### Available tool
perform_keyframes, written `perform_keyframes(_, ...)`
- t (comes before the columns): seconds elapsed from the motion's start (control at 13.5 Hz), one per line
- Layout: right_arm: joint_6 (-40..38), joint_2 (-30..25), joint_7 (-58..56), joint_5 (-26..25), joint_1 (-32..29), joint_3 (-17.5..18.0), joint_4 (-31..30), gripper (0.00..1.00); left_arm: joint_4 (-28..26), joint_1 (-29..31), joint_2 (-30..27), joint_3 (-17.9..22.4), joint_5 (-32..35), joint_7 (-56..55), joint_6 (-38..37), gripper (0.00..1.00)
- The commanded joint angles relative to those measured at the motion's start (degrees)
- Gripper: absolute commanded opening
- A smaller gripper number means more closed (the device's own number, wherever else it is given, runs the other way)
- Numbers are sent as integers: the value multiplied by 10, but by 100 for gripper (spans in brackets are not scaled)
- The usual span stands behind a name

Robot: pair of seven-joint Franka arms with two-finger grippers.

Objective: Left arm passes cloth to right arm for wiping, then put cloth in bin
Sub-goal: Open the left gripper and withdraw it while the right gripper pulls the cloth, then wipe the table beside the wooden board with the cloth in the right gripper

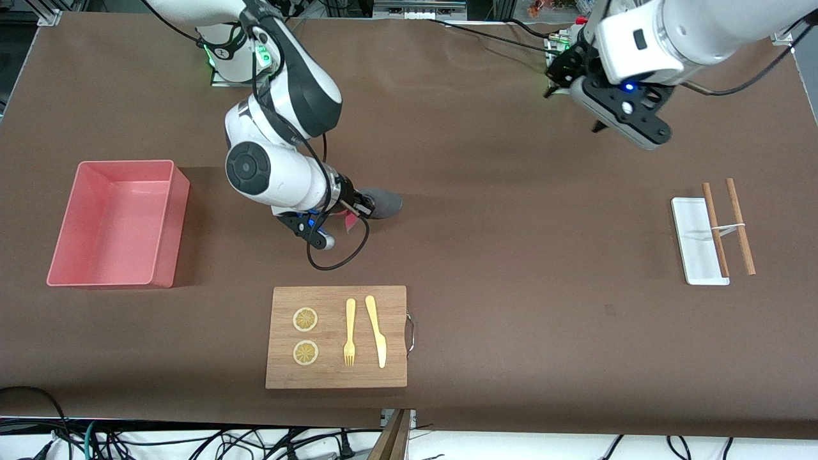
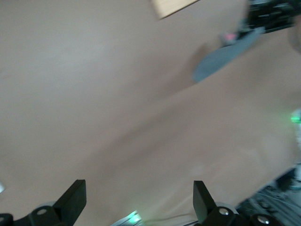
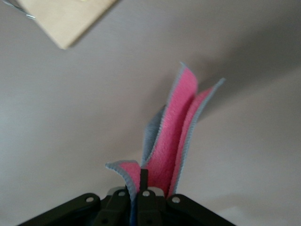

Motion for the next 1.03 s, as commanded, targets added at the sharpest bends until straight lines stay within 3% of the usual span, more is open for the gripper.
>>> perform_keyframes(0.0,8,12,-37,-12,-9,5,-36,0,-7,34,1,6,75,13,-9,100)
perform_keyframes(0.15,15,36,-39,-44,-9,5,-36,0,4,120,43,6,71,15,2,100)
perform_keyframes(0.3,15,54,-47,-76,-28,5,-39,0,21,149,69,13,78,12,70,100)
perform_keyframes(0.59,10,60,-175,-93,-102,0,-62,0,21,148,88,17,136,-3,97,100)
perform_keyframes(0.81,-23,60,-258,-140,-134,-27,-62,0,20,146,88,14,139,-33,98,100)
perform_keyframes(0.96,-40,58,-319,-142,-142,-57,-62,0,4,148,74,15,132,-42,116,100)
